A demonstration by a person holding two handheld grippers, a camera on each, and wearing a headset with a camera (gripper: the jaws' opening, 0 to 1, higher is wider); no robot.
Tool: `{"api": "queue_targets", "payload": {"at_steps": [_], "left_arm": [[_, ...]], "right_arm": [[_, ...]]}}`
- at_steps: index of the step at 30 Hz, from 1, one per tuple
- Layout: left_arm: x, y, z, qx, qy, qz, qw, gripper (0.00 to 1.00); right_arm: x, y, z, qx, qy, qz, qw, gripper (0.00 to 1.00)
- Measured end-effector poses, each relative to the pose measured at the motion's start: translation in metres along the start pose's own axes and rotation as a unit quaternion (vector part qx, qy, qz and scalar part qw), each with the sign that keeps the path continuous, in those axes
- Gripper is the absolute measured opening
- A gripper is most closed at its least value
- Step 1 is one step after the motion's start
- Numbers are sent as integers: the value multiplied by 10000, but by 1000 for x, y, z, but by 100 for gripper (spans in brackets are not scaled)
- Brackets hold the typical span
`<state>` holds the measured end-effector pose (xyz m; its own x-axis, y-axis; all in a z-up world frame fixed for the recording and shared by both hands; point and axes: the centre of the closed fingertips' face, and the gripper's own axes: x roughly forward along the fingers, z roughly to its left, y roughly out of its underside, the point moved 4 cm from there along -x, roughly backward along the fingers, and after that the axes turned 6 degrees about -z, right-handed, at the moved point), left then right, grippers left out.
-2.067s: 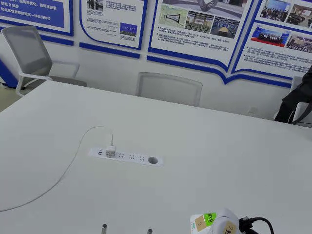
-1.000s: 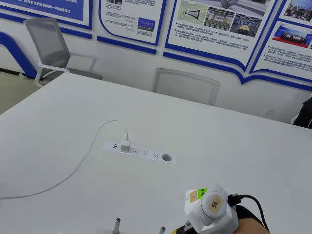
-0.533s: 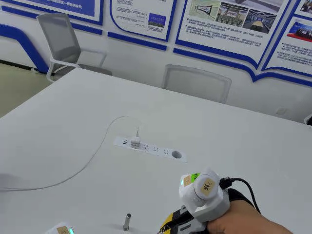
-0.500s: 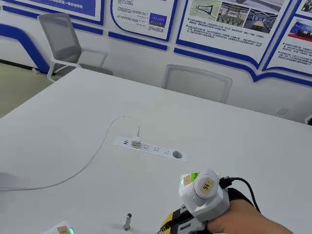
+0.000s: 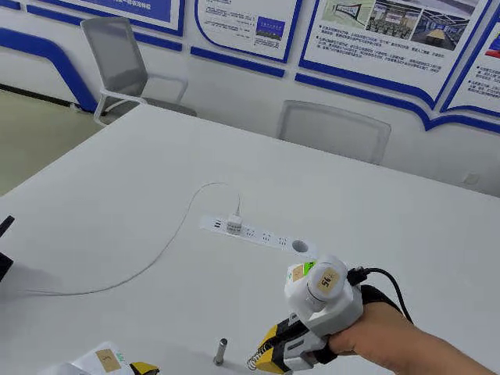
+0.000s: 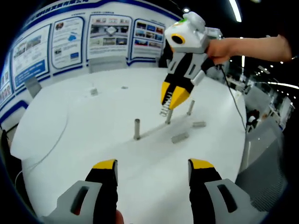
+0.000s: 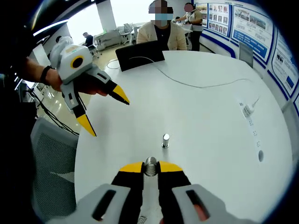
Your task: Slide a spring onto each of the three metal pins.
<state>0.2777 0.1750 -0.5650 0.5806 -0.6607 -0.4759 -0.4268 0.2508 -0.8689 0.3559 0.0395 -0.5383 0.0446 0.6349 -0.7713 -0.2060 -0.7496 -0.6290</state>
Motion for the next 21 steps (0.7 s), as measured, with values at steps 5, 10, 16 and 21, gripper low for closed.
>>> {"api": "queue_targets", "payload": {"at_steps": [5, 10, 16, 21], "left_arm": [[-2, 2, 3, -68, -45, 15, 10000, 66], [-4, 5, 5, -127, -81, 44, 9999, 69], [-8, 5, 6, -183, -124, -1, 9998, 73], [-10, 4, 6, -232, -147, -27, 9996, 74]], "right_arm": [[5, -5, -4, -47, -12, 2, 10000, 12], [9, -9, -8, -81, -36, 18, 10000, 12], [14, -13, -12, -114, -59, 43, 9999, 12], [18, -17, -17, -147, -66, 61, 9999, 12]]}}
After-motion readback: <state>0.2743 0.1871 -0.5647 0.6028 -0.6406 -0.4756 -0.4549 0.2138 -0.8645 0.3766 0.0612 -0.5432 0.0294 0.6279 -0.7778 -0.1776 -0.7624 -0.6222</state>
